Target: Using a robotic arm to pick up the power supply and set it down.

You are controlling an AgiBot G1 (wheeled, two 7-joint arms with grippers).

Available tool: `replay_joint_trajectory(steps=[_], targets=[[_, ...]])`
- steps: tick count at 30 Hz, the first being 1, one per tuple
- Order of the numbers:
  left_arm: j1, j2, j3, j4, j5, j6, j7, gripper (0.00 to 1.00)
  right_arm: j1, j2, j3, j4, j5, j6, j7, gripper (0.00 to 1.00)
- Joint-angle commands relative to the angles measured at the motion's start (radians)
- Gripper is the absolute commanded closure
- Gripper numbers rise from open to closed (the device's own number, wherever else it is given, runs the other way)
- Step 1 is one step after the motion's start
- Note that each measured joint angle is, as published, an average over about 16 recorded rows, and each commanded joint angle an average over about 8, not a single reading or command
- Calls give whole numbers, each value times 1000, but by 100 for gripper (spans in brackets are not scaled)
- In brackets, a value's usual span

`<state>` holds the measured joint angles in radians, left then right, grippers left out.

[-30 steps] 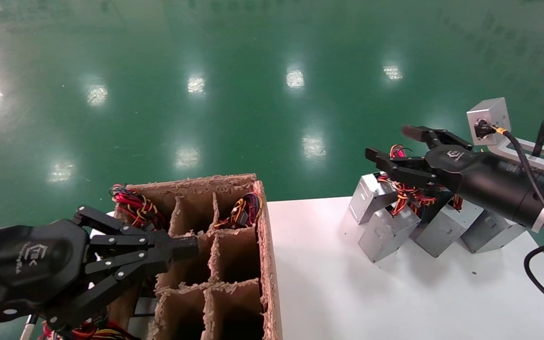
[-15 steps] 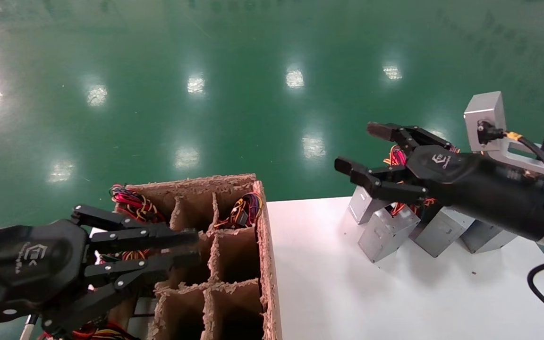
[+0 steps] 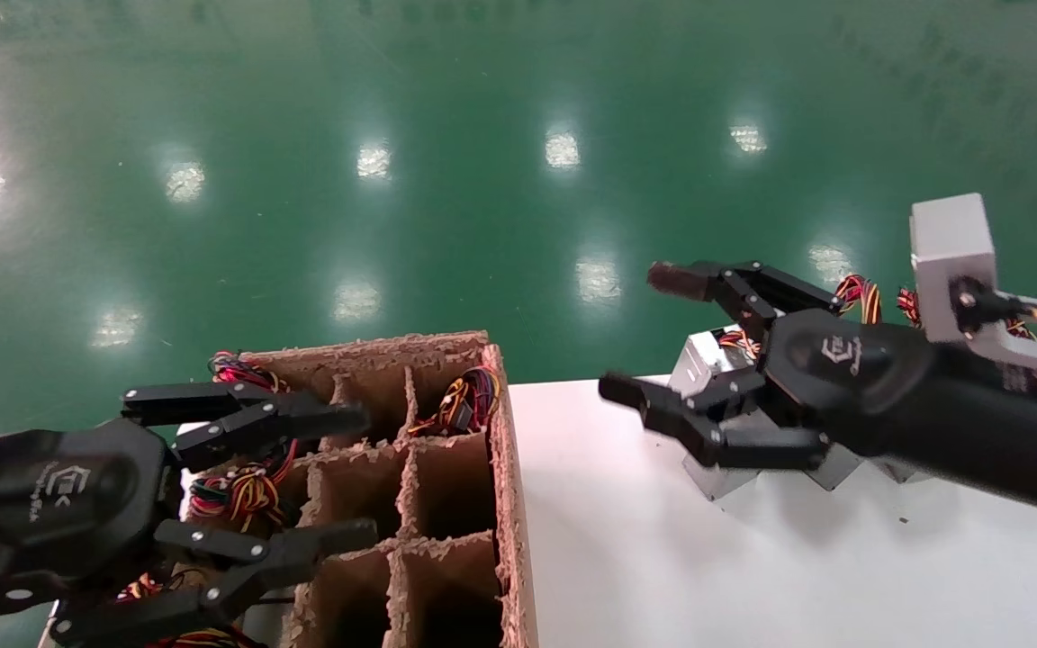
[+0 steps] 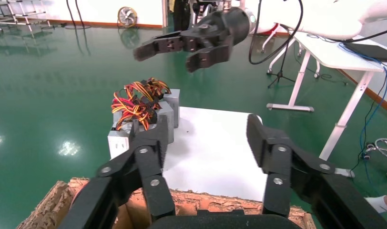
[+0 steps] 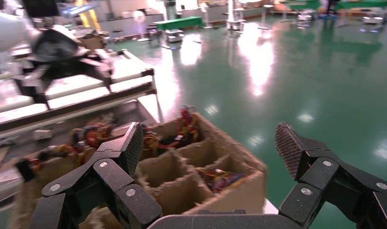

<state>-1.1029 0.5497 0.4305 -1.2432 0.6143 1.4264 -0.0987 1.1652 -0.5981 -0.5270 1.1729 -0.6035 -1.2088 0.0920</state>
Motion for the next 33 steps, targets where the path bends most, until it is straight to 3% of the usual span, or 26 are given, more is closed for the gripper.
replay_joint_trajectory(steps=[1,21,33], targets=[[0,0,0,0,0,0,0,0,-9,-1,25,11,-13,-29,10,0],[0,0,0,0,0,0,0,0,-95,-13,259,117,-133,-300,99,0],[0,0,0,0,0,0,0,0,-98,-14,265,119,-138,-306,100,0]])
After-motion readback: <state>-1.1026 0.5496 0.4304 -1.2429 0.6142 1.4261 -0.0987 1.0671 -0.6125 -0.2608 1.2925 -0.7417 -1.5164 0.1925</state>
